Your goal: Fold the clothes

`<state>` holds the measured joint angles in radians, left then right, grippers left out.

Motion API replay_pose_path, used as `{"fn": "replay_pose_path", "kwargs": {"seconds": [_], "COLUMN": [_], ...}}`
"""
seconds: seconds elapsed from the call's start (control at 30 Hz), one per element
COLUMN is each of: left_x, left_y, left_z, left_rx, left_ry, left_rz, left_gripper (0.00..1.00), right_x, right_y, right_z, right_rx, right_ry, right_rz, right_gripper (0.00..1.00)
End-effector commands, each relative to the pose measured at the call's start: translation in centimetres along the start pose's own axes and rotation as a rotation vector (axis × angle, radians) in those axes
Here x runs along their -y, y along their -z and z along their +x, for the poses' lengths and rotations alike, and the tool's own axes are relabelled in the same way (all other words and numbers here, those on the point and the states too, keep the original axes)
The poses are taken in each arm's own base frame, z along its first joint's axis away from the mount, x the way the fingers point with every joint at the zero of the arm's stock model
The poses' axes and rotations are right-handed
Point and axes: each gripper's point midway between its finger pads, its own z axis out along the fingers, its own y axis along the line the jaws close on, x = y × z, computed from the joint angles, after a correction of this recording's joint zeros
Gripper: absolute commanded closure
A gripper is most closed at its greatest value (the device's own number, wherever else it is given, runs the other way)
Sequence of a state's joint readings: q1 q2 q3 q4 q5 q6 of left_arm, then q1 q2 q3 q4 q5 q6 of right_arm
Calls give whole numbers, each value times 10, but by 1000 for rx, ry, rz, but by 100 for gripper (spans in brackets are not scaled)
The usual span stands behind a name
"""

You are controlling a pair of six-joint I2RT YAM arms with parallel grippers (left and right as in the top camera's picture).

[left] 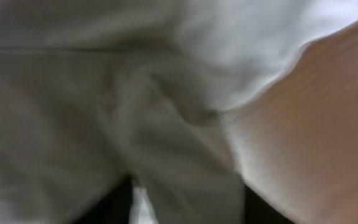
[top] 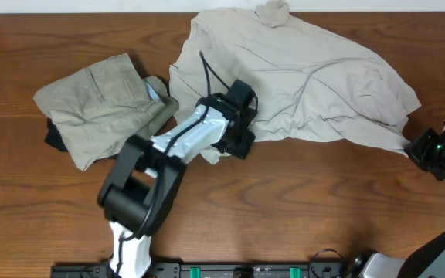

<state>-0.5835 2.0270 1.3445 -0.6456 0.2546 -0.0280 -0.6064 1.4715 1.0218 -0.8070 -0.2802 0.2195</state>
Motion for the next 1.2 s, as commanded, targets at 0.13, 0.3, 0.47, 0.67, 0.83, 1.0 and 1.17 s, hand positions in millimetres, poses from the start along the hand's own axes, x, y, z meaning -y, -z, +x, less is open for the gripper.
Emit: {"fn": "replay_pose_path", "kwargs": {"seconds": [0.13,0.3,0.47,0.67,0.83,1.0,1.17], "left_x": [-11,-6,1,3,3,3,3], "left_y": [12,54,92,111,114,116,118], "left_z": [20,55,81,103,112,117,120], "left_rx": [-97,-247,-299,-369,-408,-428,-444], "left_ry": [-3,46,86,102,108,111,114], "left_rz": [-70,-84,-86,-95,-99,-101,-103], "left_gripper": [94,94,94,94,94,92,85], "right_x": [14,34,43,55,58,57,52], "right_y": [8,13,15,16,19,22,25], "right_z": [-17,-22,-20,-8,-7,-10,-18], "right_rx": [69,89,80,40,35,41,65], "right_ry": [-29,-75,-103,-117,-120,-119,-114], "right_rz": [48,92,103,173,193,193,175], "right_gripper": [98,98,97,97,96,82,73]}}
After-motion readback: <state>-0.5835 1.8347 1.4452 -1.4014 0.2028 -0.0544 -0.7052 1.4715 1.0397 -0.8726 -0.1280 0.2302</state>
